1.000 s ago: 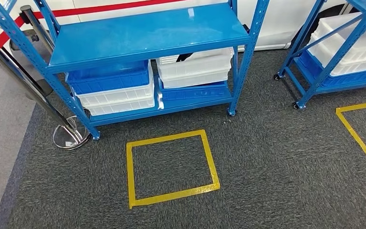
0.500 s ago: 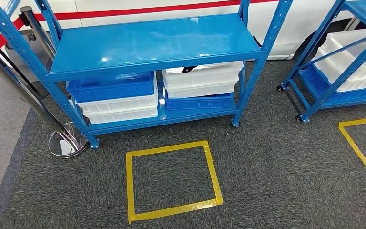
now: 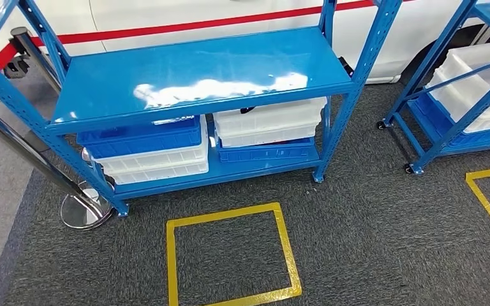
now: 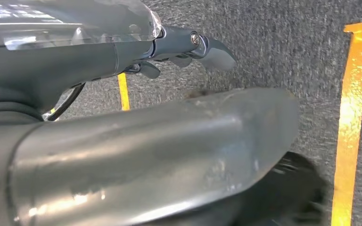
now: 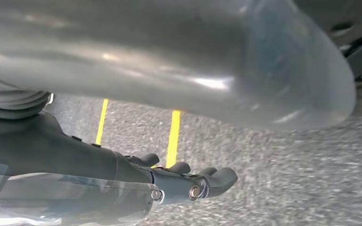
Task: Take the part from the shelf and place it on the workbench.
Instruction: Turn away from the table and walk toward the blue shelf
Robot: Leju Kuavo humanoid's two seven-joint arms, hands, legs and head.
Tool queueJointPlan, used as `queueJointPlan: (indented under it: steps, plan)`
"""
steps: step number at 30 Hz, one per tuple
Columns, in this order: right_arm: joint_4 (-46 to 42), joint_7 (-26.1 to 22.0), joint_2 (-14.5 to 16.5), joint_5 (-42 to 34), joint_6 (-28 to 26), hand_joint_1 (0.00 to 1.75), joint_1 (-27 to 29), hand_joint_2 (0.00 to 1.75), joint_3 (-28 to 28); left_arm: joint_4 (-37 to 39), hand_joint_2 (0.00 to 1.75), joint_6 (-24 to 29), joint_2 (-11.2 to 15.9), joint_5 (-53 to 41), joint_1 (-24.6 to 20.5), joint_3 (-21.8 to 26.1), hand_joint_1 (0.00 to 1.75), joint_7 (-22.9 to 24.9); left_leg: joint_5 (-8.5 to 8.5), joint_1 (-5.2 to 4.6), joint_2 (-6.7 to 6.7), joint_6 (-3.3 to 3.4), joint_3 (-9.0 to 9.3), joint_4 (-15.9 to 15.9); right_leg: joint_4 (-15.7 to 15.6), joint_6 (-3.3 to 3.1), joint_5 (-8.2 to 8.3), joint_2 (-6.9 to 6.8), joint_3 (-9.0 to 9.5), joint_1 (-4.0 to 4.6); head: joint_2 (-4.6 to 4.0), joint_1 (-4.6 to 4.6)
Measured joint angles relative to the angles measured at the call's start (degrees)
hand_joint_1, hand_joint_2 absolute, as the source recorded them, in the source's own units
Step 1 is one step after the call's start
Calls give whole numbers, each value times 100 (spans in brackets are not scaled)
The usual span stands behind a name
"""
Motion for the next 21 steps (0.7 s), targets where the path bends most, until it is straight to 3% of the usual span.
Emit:
queueJointPlan:
  steps: [1, 2, 4, 5, 6, 8, 10, 12, 14, 15, 16, 17, 19, 21]
  plan:
    - [-1, 4, 2, 4, 1, 0, 2, 0, -2, 0, 0, 0, 0, -1, 9, 2, 0, 4, -9, 14, 5, -18, -79, -122, -2, 13, -80, 7, 105, -7, -1, 1]
    - [-2, 8, 3, 8, 1, 0, 4, 0, -3, 0, 0, 0, 0, -2, 20, 3, 0, 6, 150, 24, 11, -18, -104, -365, -3, 31, -163, 10, 211, -13, -1, -1]
    - [-4, 13, 6, 13, 2, 0, 18, 0, -11, 0, 0, 0, 0, -3, 48, 10, 0, 9, 861, 22, 36, 35, -108, -952, 2, 79, -327, 12, 388, -15, -1, -3]
    - [-7, 14, 9, 14, 2, 0, 14, 0, -18, -1, 0, 1, 0, -4, 58, 14, 0, 11, 1130, 5, 48, 78, -94, -1132, 2, 117, -403, 16, 448, -12, -1, -5]
    - [-9, 16, 12, 15, 1, 0, 9, 0, -25, -2, 0, 2, -1, -5, 61, 18, 0, 14, 1295, -16, 53, 127, -86, -1227, -1, 160, -460, 18, 513, -14, -1, -7]
    - [-17, 20, 20, 19, 1, 0, -27, 0, -32, -7, 0, 4, -2, -8, 49, 21, 0, 18, 1246, -42, 38, 234, 10, -1270, 46, 257, -469, 21, 590, -22, 0, -12]
    - [-24, 22, 27, 25, 1, 0, -52, 0, -34, -19, 0, 7, -3, -9, 31, 22, 0, 18, 1203, -32, 20, 328, 169, -1366, 389, 312, -383, 19, 467, -35, 0, 0]
    - [-28, 27, 31, 35, 8, 0, -69, 0, -38, -31, 0, 11, -6, -11, 13, 22, 0, 25, 1136, -29, 16, 392, 323, -1438, 1044, 334, -483, 19, 46, -42, -1, 16]
    - [-29, 42, 31, 52, 16, 0, -67, 0, -45, -33, 0, 13, -16, -16, 8, 22, 0, 42, 1023, -38, 5, 419, 453, -1455, 1590, 348, -839, 19, -463, -41, -1, 18]
    - [-31, 49, 31, 60, 19, 0, -59, 0, -51, -33, 0, 13, -22, -19, 13, 22, 0, 50, 953, -42, -8, 419, 535, -1456, 1680, 347, -976, 19, -648, -40, -1, 18]
    - [-32, 56, 31, 64, 19, 0, -49, 0, -57, -33, 0, 13, -26, -20, 19, 22, 0, 57, 879, -43, -24, 412, 629, -1456, 1613, 342, -994, 19, -756, -38, 0, 19]
    - [-34, 59, 31, 66, 19, 0, -37, 0, -64, -33, 0, 13, -29, -21, 24, 22, 0, 63, 803, -44, -37, 400, 731, -1456, 1401, 326, -855, 18, -796, -32, -1, 21]
    - [-42, 62, 30, 67, 19, 0, -4, 0, -77, -33, 0, 13, -38, -22, 31, 23, 0, 66, 642, -50, -48, 367, 912, -1448, 778, 275, -185, 17, -793, 1, 0, 30]
    - [-46, 66, 30, 68, 19, 0, 4, 0, -84, -33, 0, 13, -49, -26, 18, 26, 0, 67, 507, -63, -59, 306, 1021, -1470, 401, 214, 295, 22, -781, 41, -1, 36]
